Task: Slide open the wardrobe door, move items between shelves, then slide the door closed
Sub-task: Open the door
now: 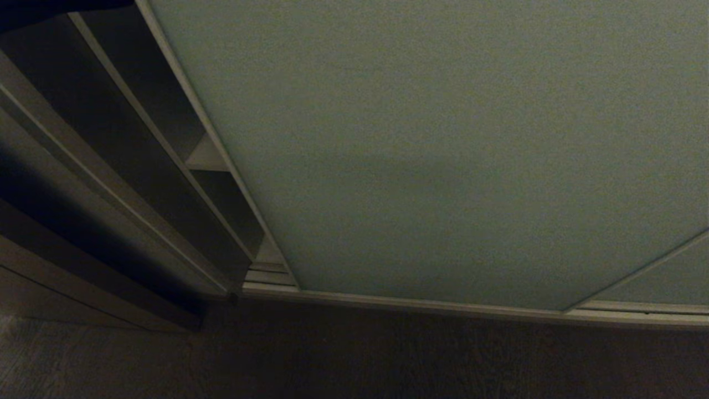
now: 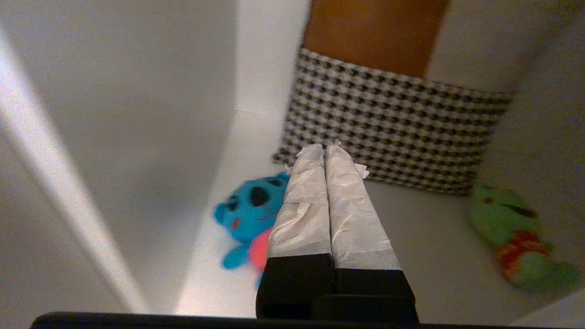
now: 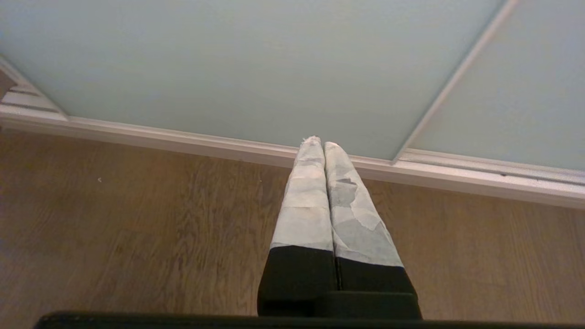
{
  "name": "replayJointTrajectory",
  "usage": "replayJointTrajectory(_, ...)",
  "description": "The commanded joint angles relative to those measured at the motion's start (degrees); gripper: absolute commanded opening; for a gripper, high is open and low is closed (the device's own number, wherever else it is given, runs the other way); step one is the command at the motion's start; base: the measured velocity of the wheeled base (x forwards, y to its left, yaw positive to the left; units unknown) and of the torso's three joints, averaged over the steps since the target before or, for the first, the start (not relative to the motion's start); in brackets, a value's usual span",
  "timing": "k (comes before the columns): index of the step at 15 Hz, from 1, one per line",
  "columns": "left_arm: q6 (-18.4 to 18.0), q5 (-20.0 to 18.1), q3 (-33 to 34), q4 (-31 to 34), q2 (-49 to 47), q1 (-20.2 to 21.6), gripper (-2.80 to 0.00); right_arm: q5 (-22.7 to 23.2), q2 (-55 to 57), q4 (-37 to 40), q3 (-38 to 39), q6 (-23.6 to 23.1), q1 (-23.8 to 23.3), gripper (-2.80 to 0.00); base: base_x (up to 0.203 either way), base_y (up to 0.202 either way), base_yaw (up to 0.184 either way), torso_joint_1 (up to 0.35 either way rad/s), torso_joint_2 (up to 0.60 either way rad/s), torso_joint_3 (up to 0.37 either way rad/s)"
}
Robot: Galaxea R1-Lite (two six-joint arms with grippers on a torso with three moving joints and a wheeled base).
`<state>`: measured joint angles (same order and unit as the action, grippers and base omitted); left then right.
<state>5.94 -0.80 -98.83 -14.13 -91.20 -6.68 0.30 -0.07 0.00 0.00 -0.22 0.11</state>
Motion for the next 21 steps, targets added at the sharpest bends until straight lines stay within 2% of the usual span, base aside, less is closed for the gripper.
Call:
replayJointTrajectory(1,0.04,-0.01,-1.01,-0.11,-1.18,-2.32,-2.80,0.04,-0.19,0.00,0.09,-0.04,0.03,-2.80,0.000,0.000,0.000,0.000,0.00,0.000)
replayJointTrajectory(6,-0.05,0.78,-1.54,0.10,-1.26,-7.55,-2.80,0.05,-0.15,0.00,0.09,-0.04,0.06,-2.80,0.000,0.000,0.000,0.000,0.00,0.000)
replayJointTrajectory(9,-0.71,0.80,-1.54,2.53,-1.32,-12.37,-2.80,0.00,-0.19,0.00,0.09,-0.04,0.02,-2.80,0.000,0.000,0.000,0.000,0.00,0.000)
replayJointTrajectory(14,-1.72,0.93,-2.17,2.88,-4.17,-21.38,-2.80,0.02,-0.11,0.00,0.09,-0.04,0.07,-2.80,0.000,0.000,0.000,0.000,0.00,0.000)
replayJointTrajectory(17,-2.35,2.40,-4.71,2.80,-7.83,-26.52,-2.80,-0.02,-0.19,0.00,0.09,-0.04,0.00,-2.80,0.000,0.000,0.000,0.000,0.00,0.000)
replayJointTrajectory(21,-2.50,2.88,-10.00,2.88,-11.80,-31.40,-2.80,-0.04,-0.19,0.00,0.09,-0.04,-0.01,-2.80,0.000,0.000,0.000,0.000,0.00,0.000)
